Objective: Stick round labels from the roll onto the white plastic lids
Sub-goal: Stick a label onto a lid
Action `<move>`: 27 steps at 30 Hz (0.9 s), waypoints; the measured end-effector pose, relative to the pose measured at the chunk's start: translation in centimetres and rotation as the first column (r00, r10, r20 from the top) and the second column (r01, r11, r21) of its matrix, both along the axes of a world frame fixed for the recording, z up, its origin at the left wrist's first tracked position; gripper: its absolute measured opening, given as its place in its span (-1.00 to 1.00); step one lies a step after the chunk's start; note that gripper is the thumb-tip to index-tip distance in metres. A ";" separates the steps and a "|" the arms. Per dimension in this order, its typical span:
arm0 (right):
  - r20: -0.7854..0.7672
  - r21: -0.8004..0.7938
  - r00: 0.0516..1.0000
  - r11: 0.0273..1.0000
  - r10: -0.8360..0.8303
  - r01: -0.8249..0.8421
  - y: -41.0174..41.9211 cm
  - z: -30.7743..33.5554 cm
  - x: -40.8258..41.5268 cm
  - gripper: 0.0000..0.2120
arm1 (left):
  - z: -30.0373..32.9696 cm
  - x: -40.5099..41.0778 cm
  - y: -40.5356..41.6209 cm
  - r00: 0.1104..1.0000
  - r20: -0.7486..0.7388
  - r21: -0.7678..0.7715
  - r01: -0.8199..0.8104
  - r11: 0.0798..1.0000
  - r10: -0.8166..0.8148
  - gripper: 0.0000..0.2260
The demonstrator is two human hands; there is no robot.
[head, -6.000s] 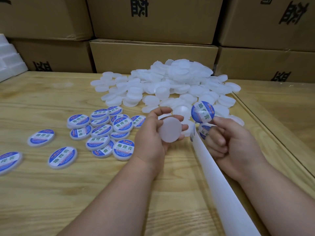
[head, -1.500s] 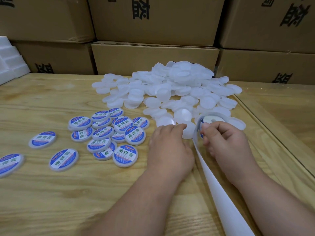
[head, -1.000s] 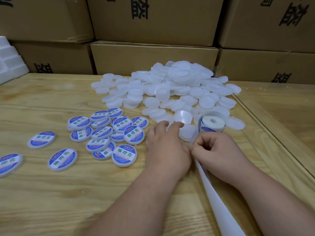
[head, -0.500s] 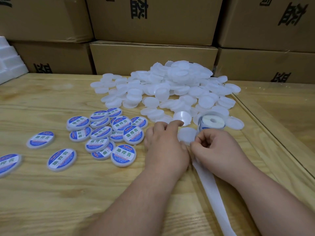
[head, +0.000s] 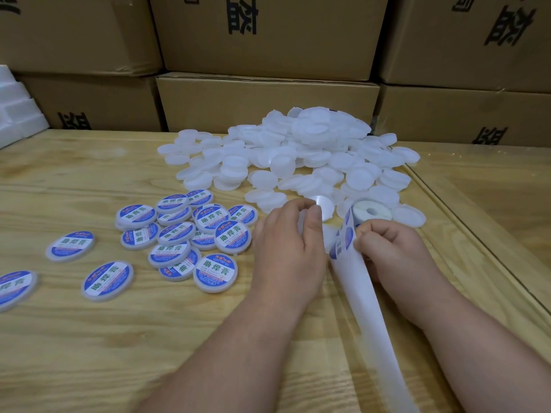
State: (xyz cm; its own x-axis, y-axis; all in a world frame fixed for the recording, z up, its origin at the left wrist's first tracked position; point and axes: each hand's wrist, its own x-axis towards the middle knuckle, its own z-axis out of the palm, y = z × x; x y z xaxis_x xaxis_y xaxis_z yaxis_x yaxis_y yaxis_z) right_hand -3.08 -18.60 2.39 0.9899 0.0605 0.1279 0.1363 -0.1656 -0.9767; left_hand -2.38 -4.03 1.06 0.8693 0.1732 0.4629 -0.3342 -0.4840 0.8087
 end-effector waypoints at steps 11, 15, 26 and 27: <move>-0.056 0.088 0.995 0.993 -0.078 0.083 -0.1 -0.1 0.1 -0.78 | 0.3 -0.9 -0.2 0.944 -0.043 -0.143 0.317 0.938 -0.326 -0.84; -0.051 0.069 0.994 0.992 -0.098 0.101 0.1 0.1 0.0 -0.87 | 0.2 -0.8 -0.1 0.949 -0.045 -0.173 0.300 0.938 -0.311 -0.82; -0.013 0.029 0.999 0.999 -0.030 0.030 0.3 -0.1 -0.1 -0.86 | 0.1 -0.6 -0.1 0.970 -0.066 -0.168 0.220 0.961 -0.233 -0.85; -0.010 0.020 1.000 0.999 -0.029 0.029 0.4 -0.1 -0.1 -0.87 | 0.1 -0.5 -0.1 0.971 -0.070 -0.164 0.214 0.963 -0.228 -0.84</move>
